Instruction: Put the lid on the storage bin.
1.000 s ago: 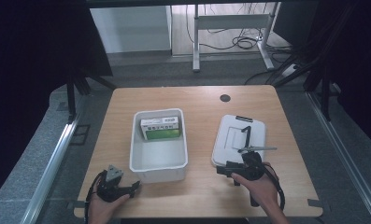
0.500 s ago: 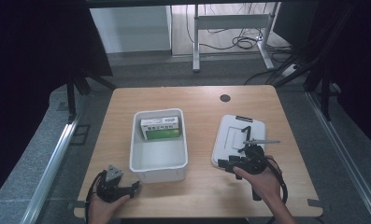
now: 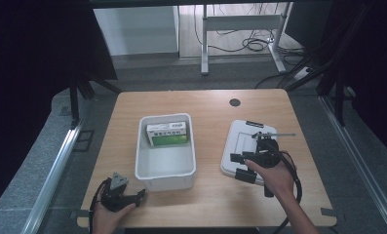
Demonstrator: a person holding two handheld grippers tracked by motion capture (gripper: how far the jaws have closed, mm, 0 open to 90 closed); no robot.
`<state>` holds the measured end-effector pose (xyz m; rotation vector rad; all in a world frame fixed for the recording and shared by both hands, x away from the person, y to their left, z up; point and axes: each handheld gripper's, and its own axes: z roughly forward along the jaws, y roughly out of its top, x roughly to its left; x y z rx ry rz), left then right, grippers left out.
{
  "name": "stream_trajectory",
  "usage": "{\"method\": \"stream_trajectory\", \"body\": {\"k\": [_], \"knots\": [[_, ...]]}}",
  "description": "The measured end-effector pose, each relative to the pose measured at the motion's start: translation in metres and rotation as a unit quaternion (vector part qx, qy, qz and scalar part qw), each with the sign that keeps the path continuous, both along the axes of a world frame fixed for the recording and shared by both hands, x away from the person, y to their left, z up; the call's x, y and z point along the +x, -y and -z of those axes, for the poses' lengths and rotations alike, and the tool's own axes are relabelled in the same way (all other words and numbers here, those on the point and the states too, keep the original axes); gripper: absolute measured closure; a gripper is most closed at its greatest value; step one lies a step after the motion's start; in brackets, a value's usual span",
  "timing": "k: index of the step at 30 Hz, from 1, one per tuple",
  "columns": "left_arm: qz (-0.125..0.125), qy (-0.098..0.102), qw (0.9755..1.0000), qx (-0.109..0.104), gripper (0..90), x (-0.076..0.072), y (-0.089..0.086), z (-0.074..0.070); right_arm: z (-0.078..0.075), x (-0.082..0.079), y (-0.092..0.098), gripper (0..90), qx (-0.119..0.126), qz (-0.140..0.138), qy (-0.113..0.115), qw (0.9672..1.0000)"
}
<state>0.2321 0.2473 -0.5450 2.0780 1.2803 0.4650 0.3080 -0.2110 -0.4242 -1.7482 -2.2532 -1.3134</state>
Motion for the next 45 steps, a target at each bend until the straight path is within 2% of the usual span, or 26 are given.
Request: {"method": "stream_trajectory", "body": {"k": [10,20,39,45], "knots": [[0.0,0.0,1.0,0.001,12.2,0.0,0.0,0.0,-0.011,0.017,0.009,41.1,-0.016,0.023,-0.012,0.9995],[0.0,0.0,1.0,0.0,12.2,0.0,0.0,0.0,-0.011,0.035,0.025,42.0,-0.031,0.051,-0.032,0.9977],[-0.001,0.0,1.0,0.0,12.2,0.0,0.0,0.0,-0.018,0.062,0.038,42.4,-0.048,0.078,-0.036,0.9952],[-0.001,0.0,1.0,0.0,12.2,-0.001,0.0,0.0,-0.018,0.069,0.043,42.4,-0.043,0.091,-0.036,0.9943]]}}
